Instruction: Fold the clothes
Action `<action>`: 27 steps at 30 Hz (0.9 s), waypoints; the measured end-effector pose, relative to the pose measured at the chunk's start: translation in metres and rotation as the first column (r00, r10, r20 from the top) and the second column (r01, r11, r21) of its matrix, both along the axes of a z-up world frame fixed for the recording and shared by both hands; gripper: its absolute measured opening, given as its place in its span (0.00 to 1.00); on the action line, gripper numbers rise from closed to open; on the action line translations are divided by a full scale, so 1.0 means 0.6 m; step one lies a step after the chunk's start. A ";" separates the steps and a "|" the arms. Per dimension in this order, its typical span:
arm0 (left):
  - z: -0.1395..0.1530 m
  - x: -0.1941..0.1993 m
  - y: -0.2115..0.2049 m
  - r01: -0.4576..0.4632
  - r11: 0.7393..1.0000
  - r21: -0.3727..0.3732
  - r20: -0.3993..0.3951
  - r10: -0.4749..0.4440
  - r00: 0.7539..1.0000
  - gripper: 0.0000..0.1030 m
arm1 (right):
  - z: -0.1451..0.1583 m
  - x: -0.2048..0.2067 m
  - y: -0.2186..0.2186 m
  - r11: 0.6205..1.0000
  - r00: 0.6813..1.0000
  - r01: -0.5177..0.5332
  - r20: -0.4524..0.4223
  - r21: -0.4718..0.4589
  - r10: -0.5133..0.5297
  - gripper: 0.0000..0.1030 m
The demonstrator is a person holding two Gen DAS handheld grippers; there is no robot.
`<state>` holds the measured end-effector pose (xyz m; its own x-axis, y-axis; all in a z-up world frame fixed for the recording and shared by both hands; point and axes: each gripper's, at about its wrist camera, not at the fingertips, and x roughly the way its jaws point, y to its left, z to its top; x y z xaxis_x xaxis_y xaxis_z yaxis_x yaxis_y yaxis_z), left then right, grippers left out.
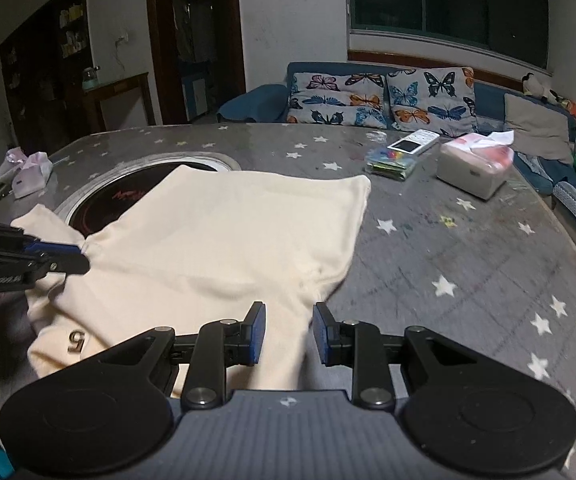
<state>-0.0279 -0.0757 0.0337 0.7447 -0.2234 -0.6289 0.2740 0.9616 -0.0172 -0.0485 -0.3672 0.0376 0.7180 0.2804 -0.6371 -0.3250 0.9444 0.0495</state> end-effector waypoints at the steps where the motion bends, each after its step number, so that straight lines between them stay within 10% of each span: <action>1: -0.001 0.000 0.003 -0.007 1.000 0.007 -0.002 0.007 1.000 0.16 | -0.002 0.003 0.001 1.000 1.000 0.001 -0.002 -0.002 -0.001 0.25; 27: -0.015 0.022 -0.003 0.007 1.000 -0.028 -0.032 -0.008 0.999 0.17 | -0.022 0.045 0.027 1.000 1.000 -0.002 0.000 -0.020 0.002 0.24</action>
